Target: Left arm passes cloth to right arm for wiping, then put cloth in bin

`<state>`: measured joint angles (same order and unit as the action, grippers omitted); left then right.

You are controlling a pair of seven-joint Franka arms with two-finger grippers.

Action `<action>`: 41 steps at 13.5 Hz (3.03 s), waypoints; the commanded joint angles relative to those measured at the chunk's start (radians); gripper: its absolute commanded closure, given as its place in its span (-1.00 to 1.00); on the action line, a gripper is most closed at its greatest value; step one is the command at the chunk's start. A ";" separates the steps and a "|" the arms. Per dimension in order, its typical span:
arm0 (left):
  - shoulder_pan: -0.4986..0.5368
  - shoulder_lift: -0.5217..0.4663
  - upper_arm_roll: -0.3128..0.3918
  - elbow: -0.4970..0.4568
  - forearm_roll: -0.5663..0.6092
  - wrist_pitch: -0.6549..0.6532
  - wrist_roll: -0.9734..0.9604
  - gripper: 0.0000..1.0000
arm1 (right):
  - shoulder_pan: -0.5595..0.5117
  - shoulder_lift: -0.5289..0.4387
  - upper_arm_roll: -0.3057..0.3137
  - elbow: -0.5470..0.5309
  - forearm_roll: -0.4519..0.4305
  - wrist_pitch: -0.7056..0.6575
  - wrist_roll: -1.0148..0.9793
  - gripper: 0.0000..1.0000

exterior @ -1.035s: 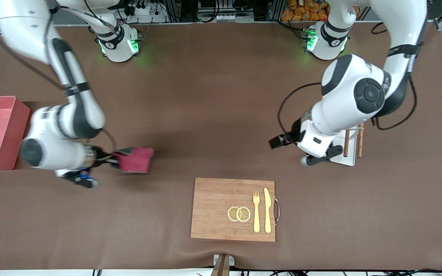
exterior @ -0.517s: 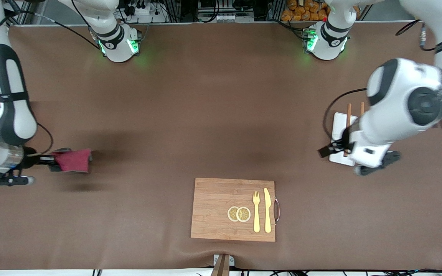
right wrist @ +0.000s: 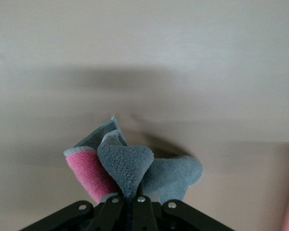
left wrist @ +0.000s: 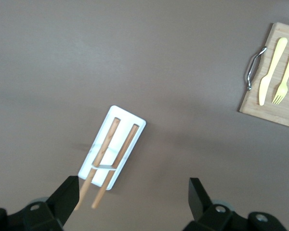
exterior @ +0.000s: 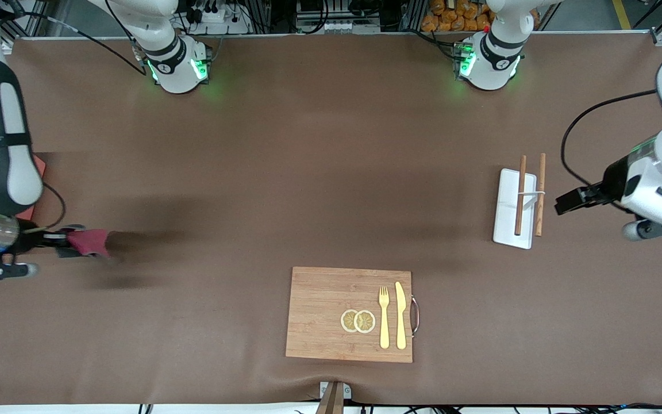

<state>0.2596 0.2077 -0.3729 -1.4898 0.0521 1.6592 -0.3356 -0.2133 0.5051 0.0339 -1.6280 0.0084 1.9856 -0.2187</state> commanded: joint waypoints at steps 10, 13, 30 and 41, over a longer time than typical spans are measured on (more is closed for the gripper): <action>-0.388 -0.254 0.429 -0.040 -0.034 -0.159 0.323 -1.00 | 0.465 -0.066 -0.006 -0.032 0.143 0.047 0.800 1.00; -0.413 -0.255 0.433 -0.038 -0.034 -0.191 0.368 -1.00 | 0.350 -0.125 -0.011 -0.027 0.131 -0.011 0.559 1.00; -0.384 -0.257 0.443 -0.038 -0.087 -0.225 0.316 -1.00 | -0.489 -0.042 -0.034 0.379 0.015 -0.204 -0.887 1.00; -0.365 -0.249 0.428 -0.040 -0.086 -0.219 0.362 -1.00 | -0.555 0.231 -0.028 0.347 0.062 0.058 -0.964 -1.00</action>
<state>-0.1148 -0.0370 0.0635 -1.5274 -0.0226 1.4431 0.0186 -0.7451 0.7491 -0.0210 -1.3015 0.0431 2.0629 -1.1634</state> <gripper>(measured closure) 0.000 0.687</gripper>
